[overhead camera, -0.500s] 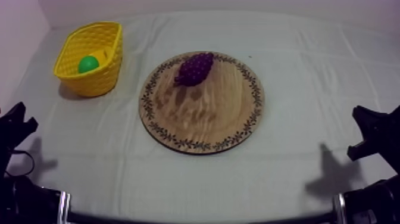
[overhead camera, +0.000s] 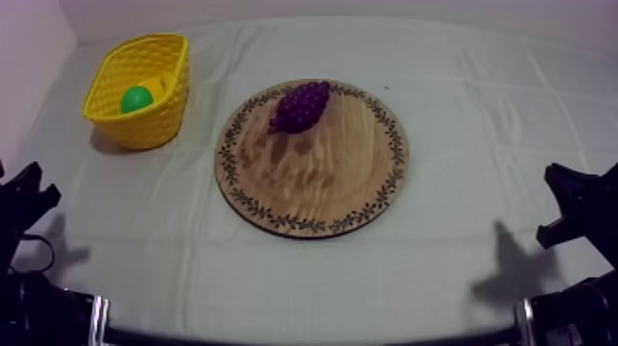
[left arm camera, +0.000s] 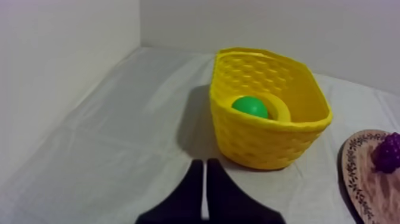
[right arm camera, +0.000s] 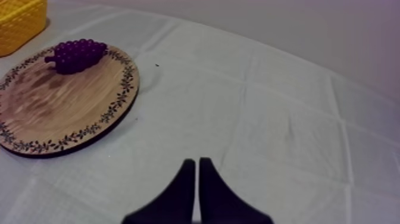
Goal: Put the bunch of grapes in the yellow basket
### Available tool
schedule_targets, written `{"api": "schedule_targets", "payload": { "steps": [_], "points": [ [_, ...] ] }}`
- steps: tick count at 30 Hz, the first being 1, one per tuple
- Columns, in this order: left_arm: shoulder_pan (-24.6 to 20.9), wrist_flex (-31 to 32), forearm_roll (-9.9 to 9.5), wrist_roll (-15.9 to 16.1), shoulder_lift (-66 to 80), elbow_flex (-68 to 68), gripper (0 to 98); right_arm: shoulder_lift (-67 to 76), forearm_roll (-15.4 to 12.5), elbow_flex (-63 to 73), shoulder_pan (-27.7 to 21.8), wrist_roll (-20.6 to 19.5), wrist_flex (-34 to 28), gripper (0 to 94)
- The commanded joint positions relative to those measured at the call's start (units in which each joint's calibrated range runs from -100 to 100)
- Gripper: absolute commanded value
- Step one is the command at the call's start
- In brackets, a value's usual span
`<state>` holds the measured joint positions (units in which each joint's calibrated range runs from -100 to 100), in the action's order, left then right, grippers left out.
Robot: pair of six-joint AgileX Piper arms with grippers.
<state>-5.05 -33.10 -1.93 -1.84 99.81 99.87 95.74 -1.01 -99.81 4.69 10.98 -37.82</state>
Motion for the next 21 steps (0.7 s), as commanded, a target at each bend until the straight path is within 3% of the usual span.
{"api": "schedule_targets", "payload": {
  "steps": [1,7,13,21],
  "points": [
    [0.0,0.0,-0.03,0.0,0.0,0.0,0.1,0.0,0.0,0.0,0.0,0.0,0.0,0.4],
    [0.2,1.3,-0.5,0.7,-0.4,-0.3,0.0,0.0,0.0,0.0,0.0,0.0,0.0,0.4],
    [1.2,5.5,-3.22,-0.8,-6.0,-2.5,0.0,0.0,0.0,0.0,0.0,0.0,0.0,0.4],
    [4.0,2.0,-3.8,-0.3,-18.0,-17.4,0.0,0.0,0.0,0.0,0.0,0.0,0.0,0.4]
  ]
}}
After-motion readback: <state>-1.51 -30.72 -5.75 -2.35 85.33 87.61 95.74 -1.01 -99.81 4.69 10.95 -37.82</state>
